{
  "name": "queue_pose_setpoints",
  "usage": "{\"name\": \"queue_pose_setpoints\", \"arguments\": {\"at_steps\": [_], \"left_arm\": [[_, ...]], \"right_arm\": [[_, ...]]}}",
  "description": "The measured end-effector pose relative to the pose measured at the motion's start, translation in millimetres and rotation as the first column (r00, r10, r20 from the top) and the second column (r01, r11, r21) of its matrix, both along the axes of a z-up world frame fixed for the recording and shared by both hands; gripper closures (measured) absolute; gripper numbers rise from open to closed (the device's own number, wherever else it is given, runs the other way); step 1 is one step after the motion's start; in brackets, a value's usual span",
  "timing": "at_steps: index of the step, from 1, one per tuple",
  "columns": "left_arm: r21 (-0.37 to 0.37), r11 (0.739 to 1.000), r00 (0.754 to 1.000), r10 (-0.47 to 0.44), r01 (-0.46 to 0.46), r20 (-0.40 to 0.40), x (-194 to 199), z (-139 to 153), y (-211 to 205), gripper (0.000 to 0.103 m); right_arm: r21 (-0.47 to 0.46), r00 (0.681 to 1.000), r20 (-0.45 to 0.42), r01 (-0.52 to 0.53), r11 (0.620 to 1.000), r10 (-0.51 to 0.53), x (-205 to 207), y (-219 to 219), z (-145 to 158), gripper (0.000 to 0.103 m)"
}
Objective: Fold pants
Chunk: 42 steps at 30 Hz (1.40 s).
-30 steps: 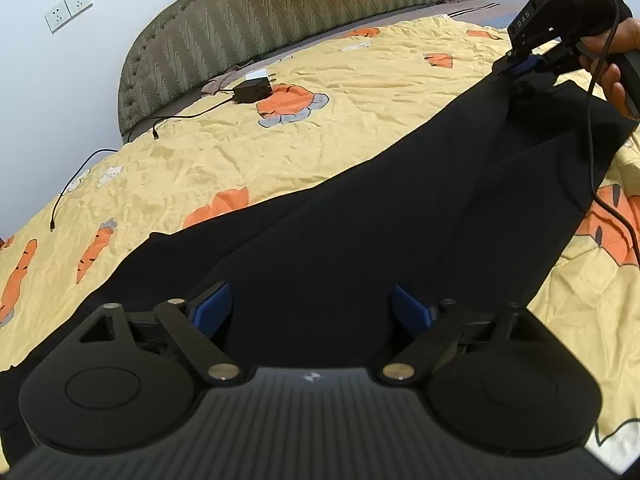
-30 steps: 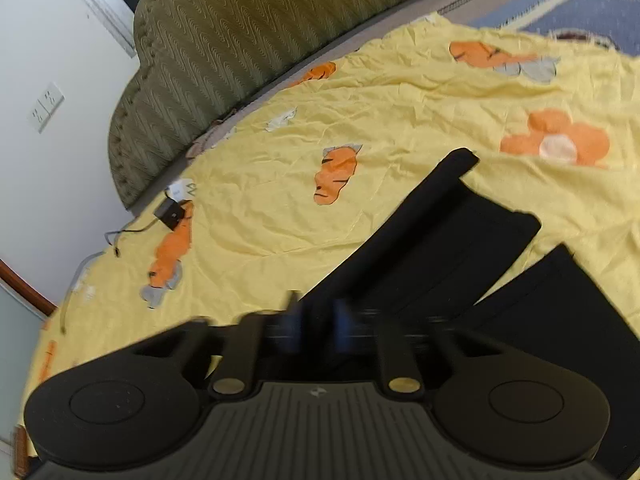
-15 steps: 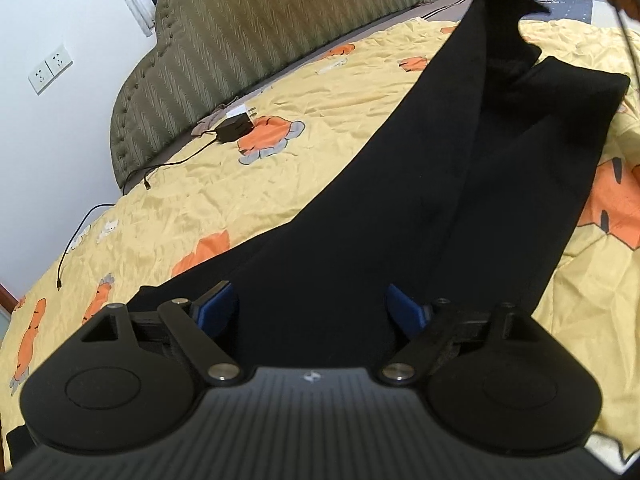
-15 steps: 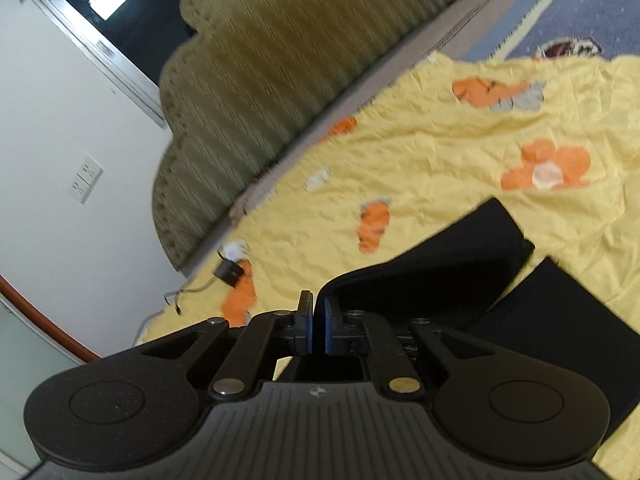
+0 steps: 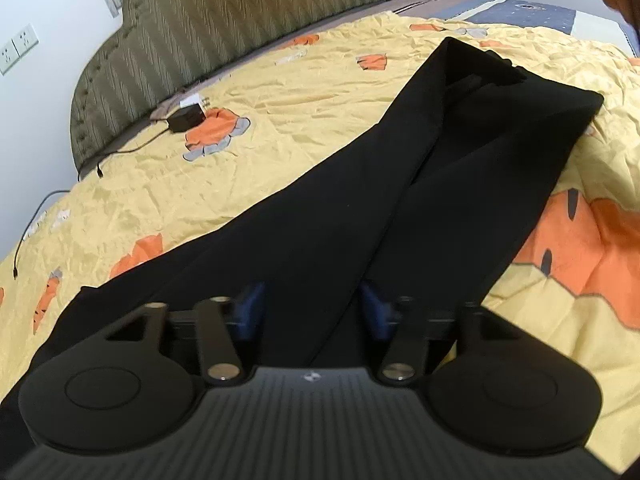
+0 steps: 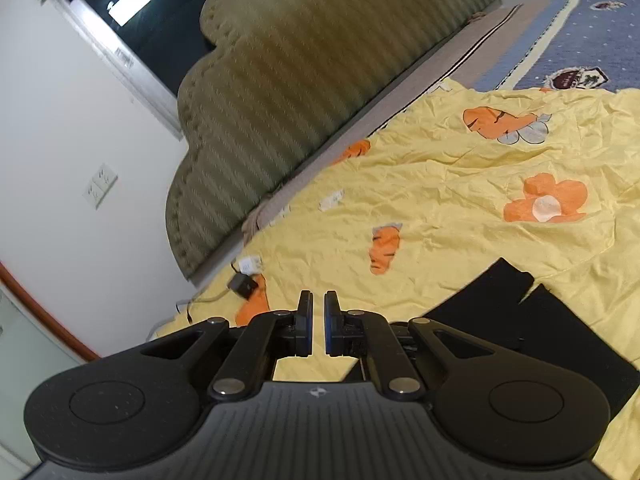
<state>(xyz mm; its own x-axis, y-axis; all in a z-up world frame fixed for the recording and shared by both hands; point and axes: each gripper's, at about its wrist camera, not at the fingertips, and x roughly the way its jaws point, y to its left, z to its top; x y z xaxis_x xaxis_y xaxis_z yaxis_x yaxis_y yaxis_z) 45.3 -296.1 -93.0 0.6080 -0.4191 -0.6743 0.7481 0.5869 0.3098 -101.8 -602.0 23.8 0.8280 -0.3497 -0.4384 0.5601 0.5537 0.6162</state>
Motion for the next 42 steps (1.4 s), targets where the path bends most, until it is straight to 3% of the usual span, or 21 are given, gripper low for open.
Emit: {"name": "queue_pose_setpoints", "arguments": {"at_steps": [5,8,9,11,13,14,16,18,20,22,25,34,42], "left_arm": [[-0.021,1.000,0.999,0.003,-0.004,-0.049,2,0,0,0.098],[-0.076,0.996,0.993,0.030,-0.038,-0.114,11,4,7,0.099],[-0.105,0.993,0.988,0.038,-0.054,-0.148,15,6,11,0.099],[-0.154,0.985,0.977,0.049,-0.082,-0.208,24,9,18,0.099],[-0.179,0.978,0.967,0.059,-0.105,-0.247,28,11,23,0.099],[-0.191,0.975,0.965,0.061,-0.112,-0.254,29,12,25,0.099],[-0.190,0.976,0.967,0.062,-0.111,-0.246,27,13,26,0.099],[-0.186,0.977,0.973,0.060,-0.103,-0.224,22,14,25,0.099],[-0.178,0.980,0.977,0.055,-0.092,-0.204,18,14,23,0.099],[-0.181,0.979,0.979,0.054,-0.091,-0.197,17,14,24,0.099],[-0.195,0.977,0.979,0.048,-0.088,-0.200,15,16,27,0.099],[-0.212,0.977,0.983,-0.024,-0.016,-0.182,-11,30,41,0.099],[-0.152,0.988,0.985,-0.052,0.027,-0.166,-38,18,51,0.099]], "right_arm": [[0.036,0.993,-0.111,-0.027,0.999,0.031,-5,-17,-28,0.097],[0.131,0.992,-0.112,-0.034,0.991,0.049,-7,-24,-50,0.095],[0.164,0.994,-0.092,-0.040,0.986,0.056,-6,-26,-56,0.090],[0.265,0.999,-0.033,-0.031,0.964,0.041,-5,-29,-70,0.068],[0.366,0.999,0.024,0.022,0.930,-0.033,-6,-33,-83,0.025],[0.396,0.995,0.055,0.053,0.917,-0.082,-7,-35,-87,0.024],[0.409,0.985,0.117,0.069,0.910,-0.128,-5,-38,-93,0.024],[0.379,0.987,0.110,0.069,0.923,-0.119,6,-37,-92,0.028],[0.306,0.991,0.065,0.093,0.948,-0.118,16,-33,-86,0.048],[0.321,0.994,0.031,0.085,0.943,-0.101,25,-35,-89,0.094],[0.267,0.994,-0.001,0.103,0.958,-0.107,23,-29,-87,0.099],[0.062,0.996,-0.041,0.079,0.995,-0.077,-20,-5,-56,0.100],[0.024,0.991,-0.126,0.054,0.998,-0.050,-53,23,-67,0.100]]}}
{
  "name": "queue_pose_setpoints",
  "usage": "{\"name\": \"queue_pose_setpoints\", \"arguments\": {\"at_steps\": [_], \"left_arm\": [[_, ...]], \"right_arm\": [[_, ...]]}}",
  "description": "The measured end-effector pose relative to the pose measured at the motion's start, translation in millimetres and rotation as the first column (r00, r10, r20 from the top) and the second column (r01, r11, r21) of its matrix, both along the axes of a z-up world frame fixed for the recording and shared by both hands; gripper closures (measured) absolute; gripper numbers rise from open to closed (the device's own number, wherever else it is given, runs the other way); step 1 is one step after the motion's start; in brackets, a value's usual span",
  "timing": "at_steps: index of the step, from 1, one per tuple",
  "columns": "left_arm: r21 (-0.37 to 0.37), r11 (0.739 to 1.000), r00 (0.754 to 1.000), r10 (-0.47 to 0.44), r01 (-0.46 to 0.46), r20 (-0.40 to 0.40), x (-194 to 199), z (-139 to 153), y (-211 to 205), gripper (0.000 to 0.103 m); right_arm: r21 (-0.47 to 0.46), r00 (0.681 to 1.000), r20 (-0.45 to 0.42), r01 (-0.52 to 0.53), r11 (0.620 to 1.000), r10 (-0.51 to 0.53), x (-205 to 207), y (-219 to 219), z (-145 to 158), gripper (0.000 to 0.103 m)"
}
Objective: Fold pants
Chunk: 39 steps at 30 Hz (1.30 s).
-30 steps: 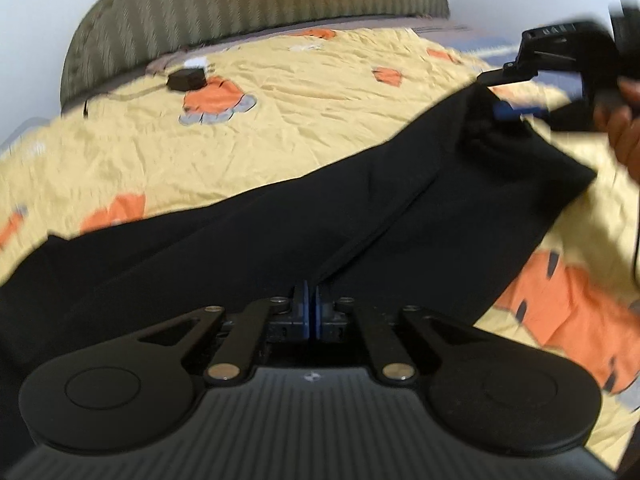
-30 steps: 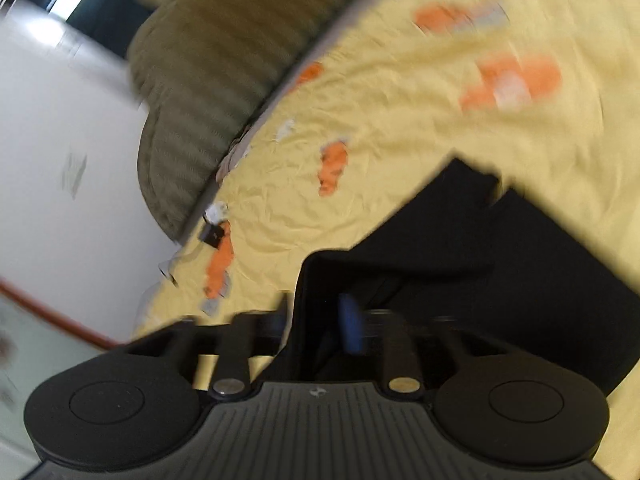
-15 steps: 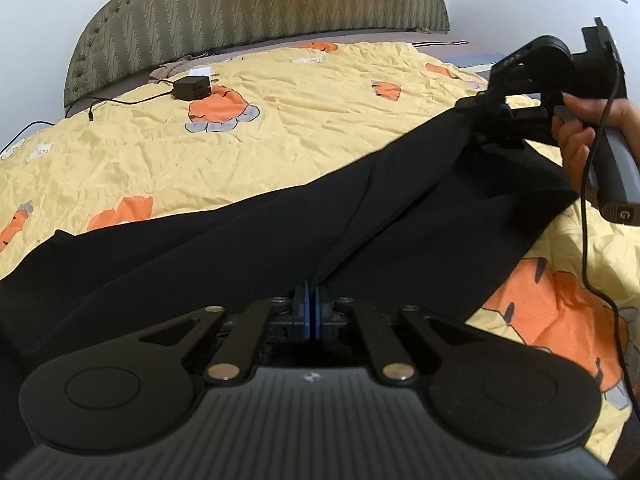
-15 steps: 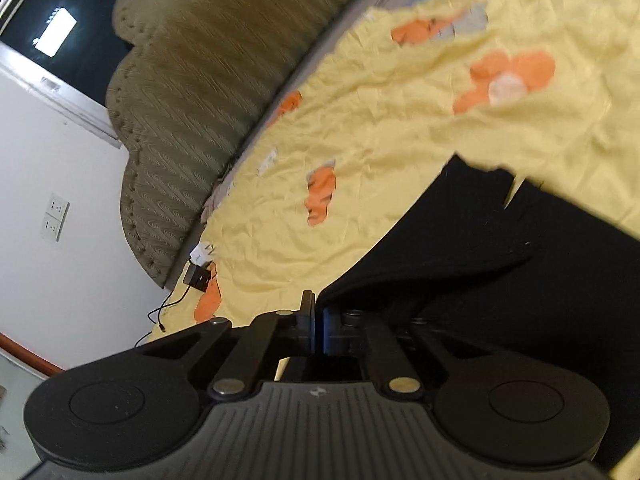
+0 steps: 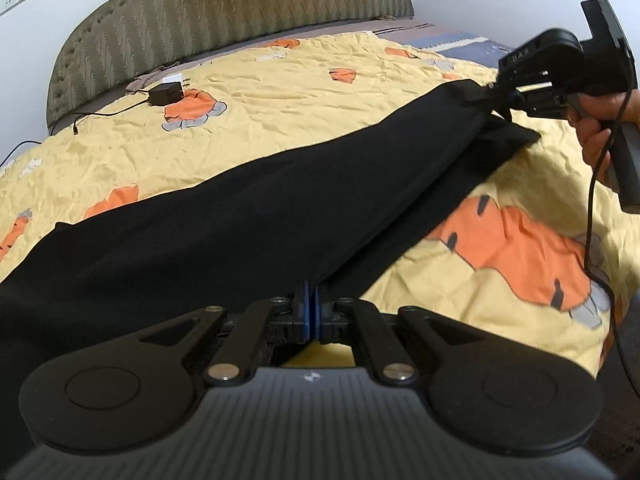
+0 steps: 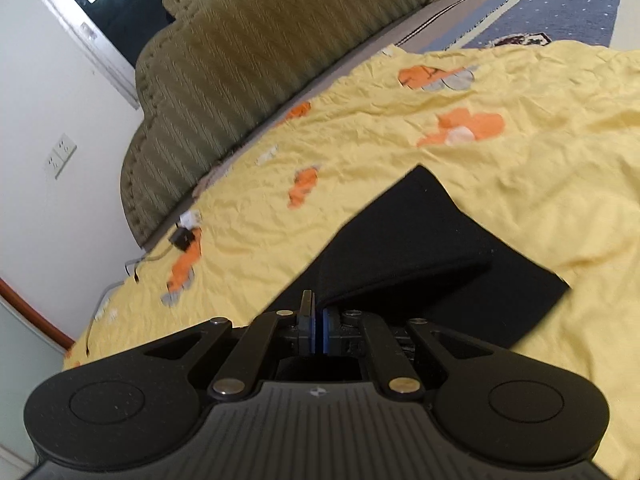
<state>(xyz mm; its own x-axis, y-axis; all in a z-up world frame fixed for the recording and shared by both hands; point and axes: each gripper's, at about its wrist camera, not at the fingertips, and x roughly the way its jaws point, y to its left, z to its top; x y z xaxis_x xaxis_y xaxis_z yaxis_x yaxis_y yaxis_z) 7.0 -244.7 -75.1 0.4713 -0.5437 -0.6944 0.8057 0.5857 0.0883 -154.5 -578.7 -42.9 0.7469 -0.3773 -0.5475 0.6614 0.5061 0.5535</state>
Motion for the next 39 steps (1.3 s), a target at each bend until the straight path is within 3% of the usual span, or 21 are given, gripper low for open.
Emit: {"name": "queue_pose_setpoints", "arguments": {"at_steps": [6,8,16,23,27,32,34,39], "left_arm": [[0.018,1.000,1.000,-0.014,0.014,-0.010,-1,-1,1,0.099],[0.023,0.999,1.000,-0.021,0.021,-0.007,-2,-1,0,0.099],[0.043,0.999,0.999,-0.024,0.024,-0.022,2,-7,-2,0.098],[0.047,0.998,0.999,-0.028,0.029,-0.021,1,-7,-4,0.098],[0.037,0.999,0.999,-0.029,0.030,-0.026,0,-5,-1,0.098],[0.030,0.999,0.999,-0.024,0.026,-0.043,1,-5,6,0.097],[0.024,0.999,0.998,-0.024,0.025,-0.051,2,-6,7,0.097],[0.018,0.999,0.997,-0.031,0.032,-0.077,3,-3,9,0.093]], "right_arm": [[0.055,0.999,-0.031,0.017,0.998,-0.016,-15,5,-17,0.099],[0.107,1.000,0.008,0.021,0.994,-0.022,-21,0,-23,0.099],[0.242,0.970,0.082,0.204,0.949,-0.229,-56,-32,-46,0.095],[0.102,0.961,0.017,0.272,0.957,-0.275,-68,-41,-42,0.095],[0.067,0.957,-0.017,0.289,0.955,-0.289,-67,-37,-41,0.096],[0.032,0.947,0.021,0.321,0.947,-0.322,-80,-20,-28,0.096],[-0.008,0.949,-0.016,0.315,0.949,-0.315,-80,-15,-25,0.096],[0.040,0.950,-0.065,0.308,0.951,-0.305,-80,-23,-39,0.096]]}}
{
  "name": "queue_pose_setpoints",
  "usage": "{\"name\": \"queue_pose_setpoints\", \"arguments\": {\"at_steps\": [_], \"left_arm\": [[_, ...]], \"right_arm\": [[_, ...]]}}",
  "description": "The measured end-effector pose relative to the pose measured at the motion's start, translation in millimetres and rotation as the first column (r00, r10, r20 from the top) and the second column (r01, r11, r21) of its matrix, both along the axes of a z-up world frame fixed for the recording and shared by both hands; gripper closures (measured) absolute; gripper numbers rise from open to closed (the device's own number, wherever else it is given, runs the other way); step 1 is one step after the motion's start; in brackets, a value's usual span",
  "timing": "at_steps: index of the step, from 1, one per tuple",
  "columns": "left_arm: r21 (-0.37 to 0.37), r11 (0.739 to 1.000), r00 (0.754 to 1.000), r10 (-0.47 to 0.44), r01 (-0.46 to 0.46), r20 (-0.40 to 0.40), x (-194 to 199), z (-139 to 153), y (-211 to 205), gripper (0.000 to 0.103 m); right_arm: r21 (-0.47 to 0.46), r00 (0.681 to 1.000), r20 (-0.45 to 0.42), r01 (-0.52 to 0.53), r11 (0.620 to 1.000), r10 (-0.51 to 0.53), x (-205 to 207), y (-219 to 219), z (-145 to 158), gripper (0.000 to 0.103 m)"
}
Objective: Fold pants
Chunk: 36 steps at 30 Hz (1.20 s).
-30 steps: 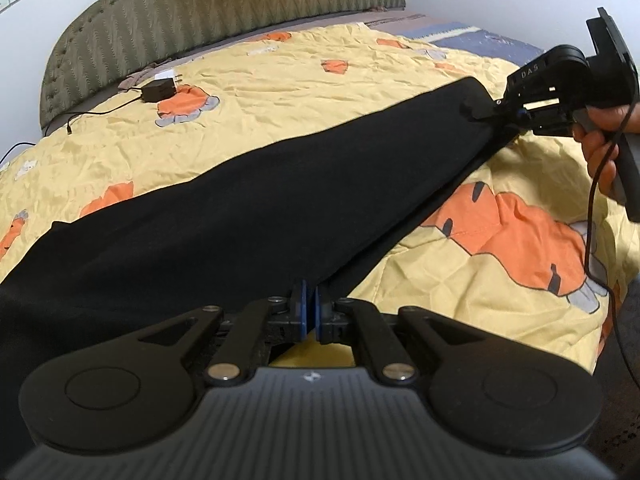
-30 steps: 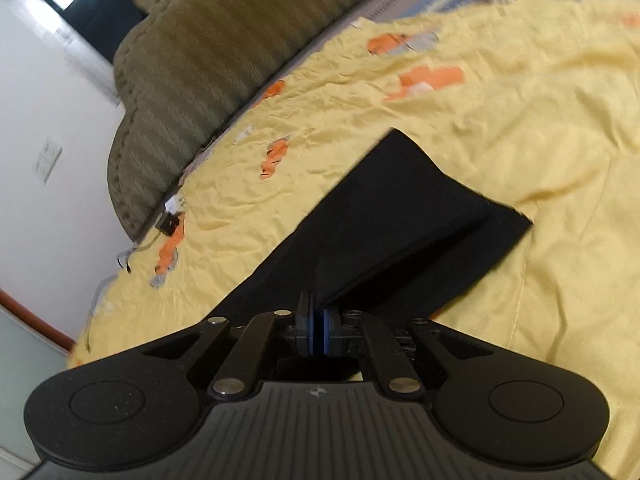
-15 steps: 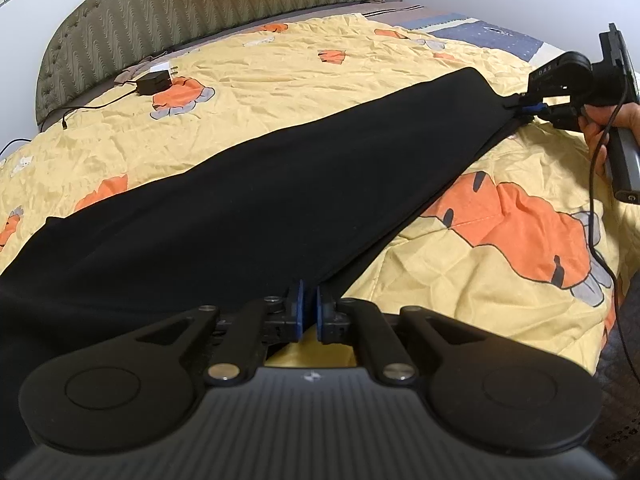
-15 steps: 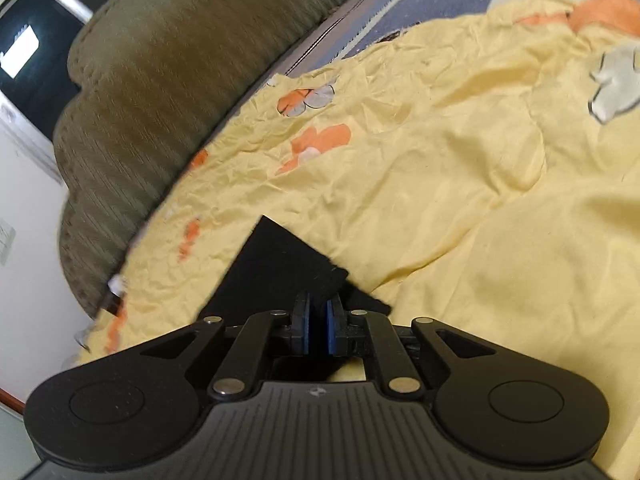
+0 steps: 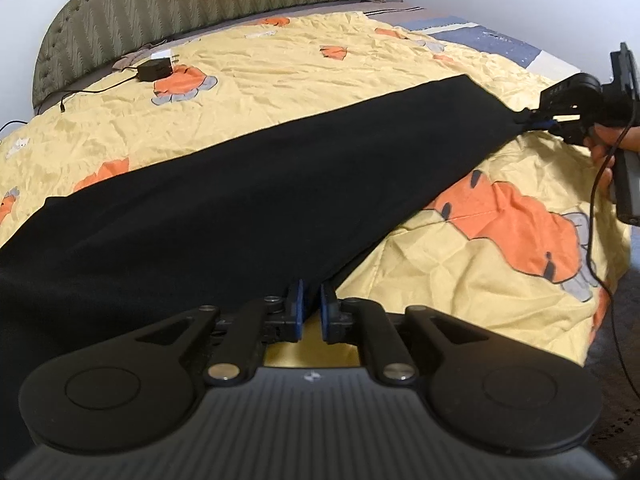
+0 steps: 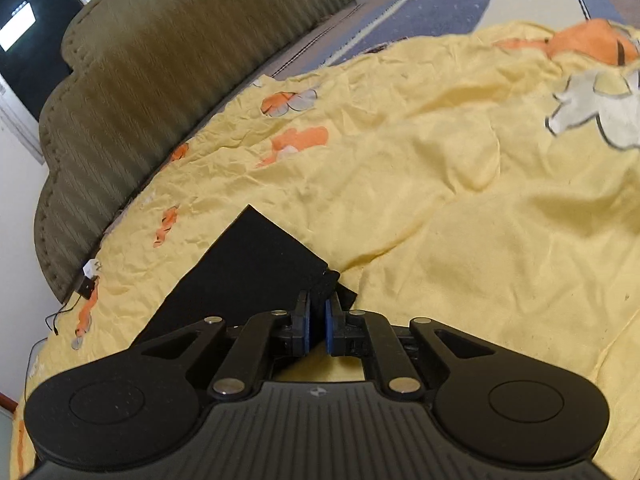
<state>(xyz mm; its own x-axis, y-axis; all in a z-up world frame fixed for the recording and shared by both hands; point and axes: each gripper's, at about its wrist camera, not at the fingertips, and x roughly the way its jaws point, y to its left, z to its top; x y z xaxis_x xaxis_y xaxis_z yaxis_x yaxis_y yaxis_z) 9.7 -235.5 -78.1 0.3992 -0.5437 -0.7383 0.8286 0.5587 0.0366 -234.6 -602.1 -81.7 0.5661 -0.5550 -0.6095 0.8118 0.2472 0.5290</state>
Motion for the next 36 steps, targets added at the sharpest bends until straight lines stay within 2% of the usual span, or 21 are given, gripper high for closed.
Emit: {"name": "queue_pose_setpoints", "arguments": {"at_steps": [2,4,6,8,9,11,13,14,16,19,20,21,23,26,29,31,33,36], "left_arm": [[-0.012,1.000,1.000,-0.016,0.016,-0.003,-6,6,4,0.073],[-0.028,0.999,0.999,-0.030,0.030,0.013,-15,13,9,0.071],[-0.033,0.999,0.999,-0.041,0.041,0.020,-23,18,12,0.071],[-0.039,0.999,0.999,-0.031,0.032,0.034,-31,22,20,0.071],[-0.048,0.999,0.999,-0.013,0.015,0.051,-34,25,29,0.071],[-0.074,0.997,0.998,0.041,-0.037,0.053,-33,31,52,0.070],[-0.098,0.988,0.992,0.119,-0.115,0.030,-25,37,80,0.070],[-0.102,0.982,0.986,0.163,-0.160,0.023,-20,39,98,0.069],[-0.086,0.962,0.964,0.264,-0.259,0.042,-10,44,136,0.068],[-0.056,0.916,0.911,0.401,-0.397,0.100,4,51,191,0.057],[-0.049,0.900,0.893,0.436,-0.434,0.110,9,53,207,0.055],[-0.043,0.884,0.876,0.468,-0.466,0.115,13,55,224,0.053],[-0.051,0.843,0.835,0.537,-0.535,0.117,20,60,256,0.052],[-0.079,0.793,0.786,0.609,-0.604,0.110,27,67,300,0.050],[-0.085,0.746,0.734,0.665,-0.661,0.136,31,72,334,0.048],[-0.079,0.715,0.698,0.697,-0.695,0.163,35,75,351,0.040],[-0.081,0.697,0.677,0.713,-0.712,0.181,33,76,365,0.038],[-0.085,0.670,0.649,0.738,-0.737,0.185,39,77,381,0.038]], "right_arm": [[0.020,1.000,0.011,0.022,1.000,-0.022,-4,2,4,0.092],[0.014,0.994,-0.032,0.103,0.995,-0.103,-11,6,10,0.078],[-0.044,0.974,-0.087,0.205,0.978,-0.208,-16,16,17,0.077],[-0.114,0.966,-0.118,0.218,0.969,-0.231,-12,34,28,0.077],[-0.155,0.978,-0.108,0.162,0.975,-0.180,-2,47,35,0.077],[-0.204,0.996,-0.093,-0.018,0.979,-0.001,25,77,45,0.077],[-0.241,0.976,-0.103,-0.211,0.947,0.191,59,111,51,0.077],[-0.255,0.949,-0.116,-0.312,0.915,0.292,79,130,52,0.077],[-0.283,0.872,-0.166,-0.489,0.825,0.460,117,172,52,0.077],[-0.352,0.738,-0.280,-0.674,0.650,0.614,164,241,52,0.077],[-0.382,0.689,-0.323,-0.722,0.577,0.649,177,265,52,0.077],[-0.408,0.641,-0.369,-0.763,0.502,0.673,189,288,53,0.077],[-0.446,0.570,-0.459,-0.811,0.378,0.682,211,334,53,0.077],[-0.492,0.450,-0.555,-0.856,0.161,0.699,238,398,51,0.077],[-0.510,0.365,-0.651,-0.860,-0.027,0.665,266,455,44,0.077],[-0.499,0.310,-0.682,-0.859,-0.111,0.663,283,485,38,0.077],[-0.480,0.266,-0.715,-0.859,-0.178,0.646,298,510,32,0.077],[-0.455,0.220,-0.760,-0.851,-0.260,0.612,319,542,20,0.077]]}}
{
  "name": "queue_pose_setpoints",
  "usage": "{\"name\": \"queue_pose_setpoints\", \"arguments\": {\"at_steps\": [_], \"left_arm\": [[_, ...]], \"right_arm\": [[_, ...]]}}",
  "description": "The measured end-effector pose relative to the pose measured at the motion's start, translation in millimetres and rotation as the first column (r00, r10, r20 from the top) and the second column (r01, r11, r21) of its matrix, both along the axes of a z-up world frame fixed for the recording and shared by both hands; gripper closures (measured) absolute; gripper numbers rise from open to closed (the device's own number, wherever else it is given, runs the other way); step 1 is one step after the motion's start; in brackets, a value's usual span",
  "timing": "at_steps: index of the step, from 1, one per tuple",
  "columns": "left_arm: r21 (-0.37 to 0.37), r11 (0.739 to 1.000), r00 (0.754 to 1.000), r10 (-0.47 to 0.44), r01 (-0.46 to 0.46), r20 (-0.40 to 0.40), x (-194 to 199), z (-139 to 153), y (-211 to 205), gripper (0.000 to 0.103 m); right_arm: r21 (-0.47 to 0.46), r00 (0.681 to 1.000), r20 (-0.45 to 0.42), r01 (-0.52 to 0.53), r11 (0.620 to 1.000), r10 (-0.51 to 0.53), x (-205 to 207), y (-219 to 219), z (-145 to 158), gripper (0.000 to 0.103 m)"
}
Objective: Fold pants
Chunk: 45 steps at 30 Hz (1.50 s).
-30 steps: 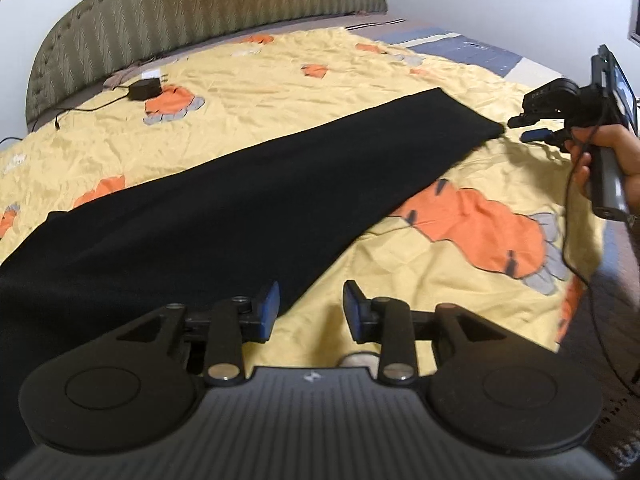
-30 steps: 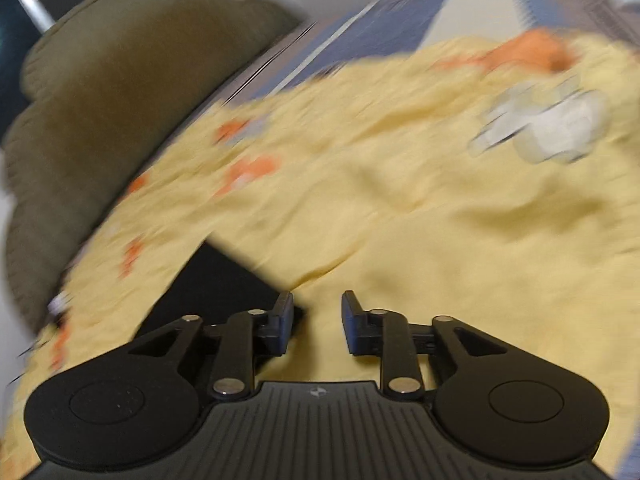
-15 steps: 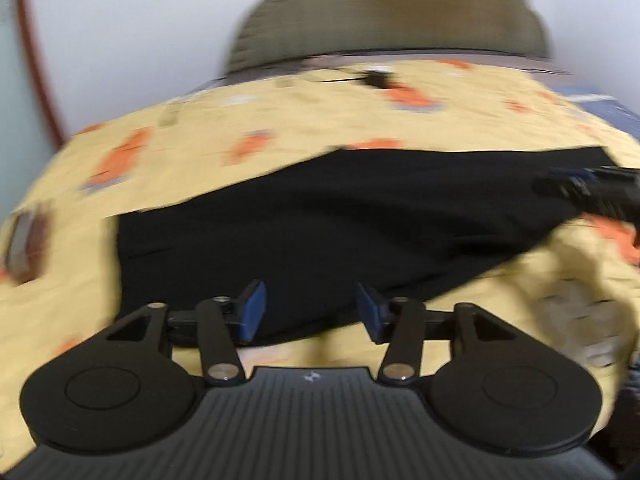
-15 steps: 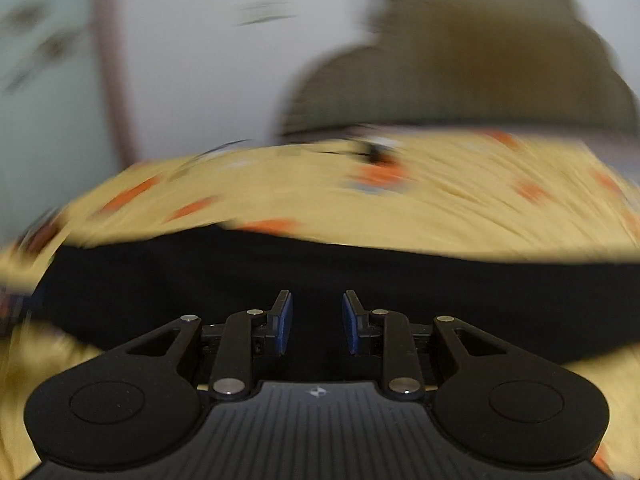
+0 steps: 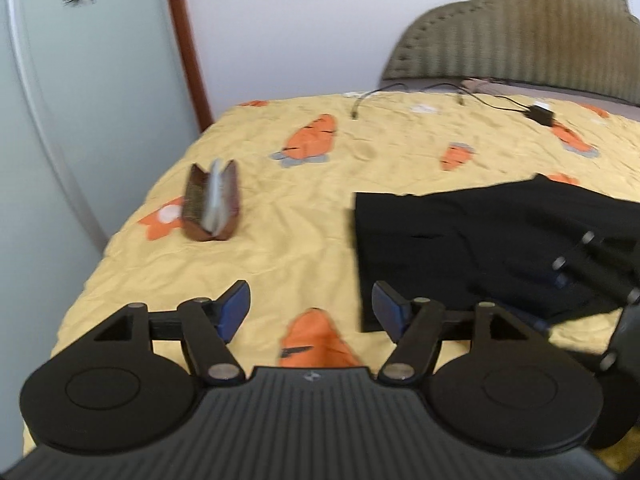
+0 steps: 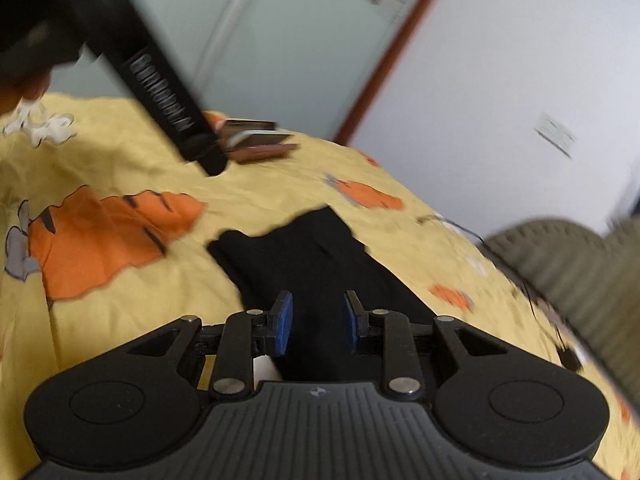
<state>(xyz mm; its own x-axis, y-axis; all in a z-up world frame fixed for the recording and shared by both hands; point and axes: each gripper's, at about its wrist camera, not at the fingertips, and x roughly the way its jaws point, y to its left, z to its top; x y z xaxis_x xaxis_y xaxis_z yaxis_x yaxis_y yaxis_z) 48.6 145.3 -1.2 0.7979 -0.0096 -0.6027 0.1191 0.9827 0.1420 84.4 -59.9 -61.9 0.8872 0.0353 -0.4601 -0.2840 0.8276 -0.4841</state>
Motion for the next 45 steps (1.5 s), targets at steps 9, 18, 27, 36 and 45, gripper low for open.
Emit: {"name": "queue_pose_setpoints", "arguments": {"at_steps": [9,18,27,36,45], "left_arm": [[-0.039,0.998,0.998,0.053,-0.054,-0.036,14,-6,26,0.030],[-0.077,0.992,0.993,0.096,-0.101,-0.066,34,1,34,0.022],[-0.023,0.992,0.992,0.122,-0.123,-0.035,40,11,31,0.014],[0.000,0.999,0.999,0.039,-0.039,-0.030,54,11,-15,0.010],[-0.040,0.983,0.984,-0.180,0.180,-0.004,68,-6,-97,0.009]], "right_arm": [[-0.137,0.998,-0.041,-0.043,0.990,0.038,23,45,-26,0.077],[-0.255,0.997,-0.016,-0.072,0.964,0.070,28,58,-45,0.092],[-0.120,0.996,-0.050,-0.076,0.990,0.070,43,63,-26,0.095],[0.020,0.992,-0.029,-0.120,0.993,0.121,-10,47,-2,0.079],[0.147,0.928,-0.150,0.362,0.920,-0.341,-5,-75,6,0.078]]}}
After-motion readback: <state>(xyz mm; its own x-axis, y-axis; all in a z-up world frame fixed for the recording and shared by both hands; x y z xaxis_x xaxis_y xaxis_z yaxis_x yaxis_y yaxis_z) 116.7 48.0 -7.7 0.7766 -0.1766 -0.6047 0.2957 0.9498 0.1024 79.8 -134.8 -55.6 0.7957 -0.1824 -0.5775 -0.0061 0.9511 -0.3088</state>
